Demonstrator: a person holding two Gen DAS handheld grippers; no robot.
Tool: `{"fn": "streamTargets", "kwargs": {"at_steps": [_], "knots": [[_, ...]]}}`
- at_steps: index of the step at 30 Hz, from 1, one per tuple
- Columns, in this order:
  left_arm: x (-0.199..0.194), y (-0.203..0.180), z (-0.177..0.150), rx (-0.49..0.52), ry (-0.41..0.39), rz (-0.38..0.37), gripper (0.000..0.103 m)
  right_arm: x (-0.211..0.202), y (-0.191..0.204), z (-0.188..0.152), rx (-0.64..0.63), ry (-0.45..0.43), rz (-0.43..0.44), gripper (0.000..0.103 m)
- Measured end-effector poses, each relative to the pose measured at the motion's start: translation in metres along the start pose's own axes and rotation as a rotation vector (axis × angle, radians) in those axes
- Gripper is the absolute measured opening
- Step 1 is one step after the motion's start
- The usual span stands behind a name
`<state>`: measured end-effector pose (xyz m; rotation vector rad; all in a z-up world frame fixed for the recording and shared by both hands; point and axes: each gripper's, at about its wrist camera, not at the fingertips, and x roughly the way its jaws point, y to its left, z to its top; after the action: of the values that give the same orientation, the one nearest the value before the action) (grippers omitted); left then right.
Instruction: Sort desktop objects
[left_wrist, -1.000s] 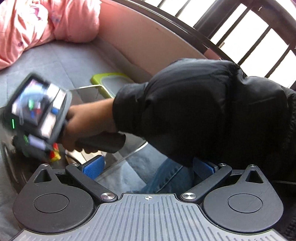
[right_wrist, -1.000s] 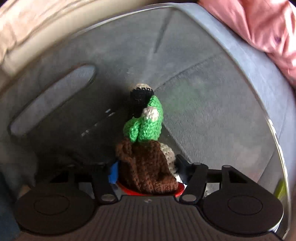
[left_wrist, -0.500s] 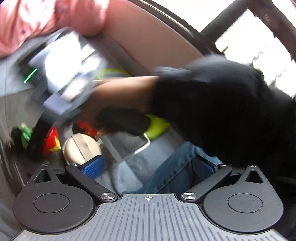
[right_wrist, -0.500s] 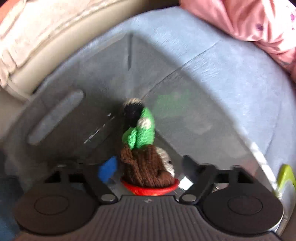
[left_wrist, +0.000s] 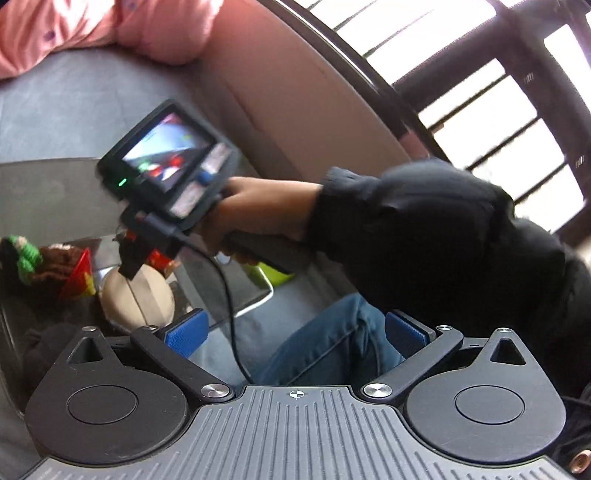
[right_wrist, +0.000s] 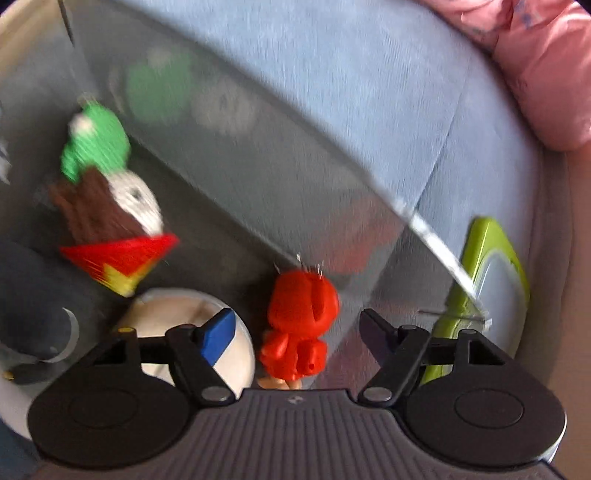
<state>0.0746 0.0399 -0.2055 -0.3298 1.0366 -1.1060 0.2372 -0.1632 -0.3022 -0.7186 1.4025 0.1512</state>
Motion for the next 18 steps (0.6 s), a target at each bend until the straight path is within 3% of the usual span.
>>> {"fn": "streamTargets", "kwargs": {"at_steps": [6, 8, 14, 18], "knots": [[0.003, 0.000, -0.003, 0.002, 0.003, 0.001, 0.103, 0.027, 0.006, -0.001, -0.049, 0.029, -0.081, 0.074], [0.004, 0.001, -0.002, -0.006, 0.005, 0.004, 0.103, 0.027, 0.004, -0.002, -0.051, 0.036, -0.064, 0.050], [0.006, -0.001, -0.003, -0.006, 0.011, 0.012, 0.103, 0.000, 0.010, -0.010, -0.177, -0.036, -0.036, 0.048], [0.005, -0.002, -0.003, -0.001, 0.015, 0.020, 0.103, -0.017, 0.027, -0.018, -0.341, -0.123, -0.134, 0.048]]}}
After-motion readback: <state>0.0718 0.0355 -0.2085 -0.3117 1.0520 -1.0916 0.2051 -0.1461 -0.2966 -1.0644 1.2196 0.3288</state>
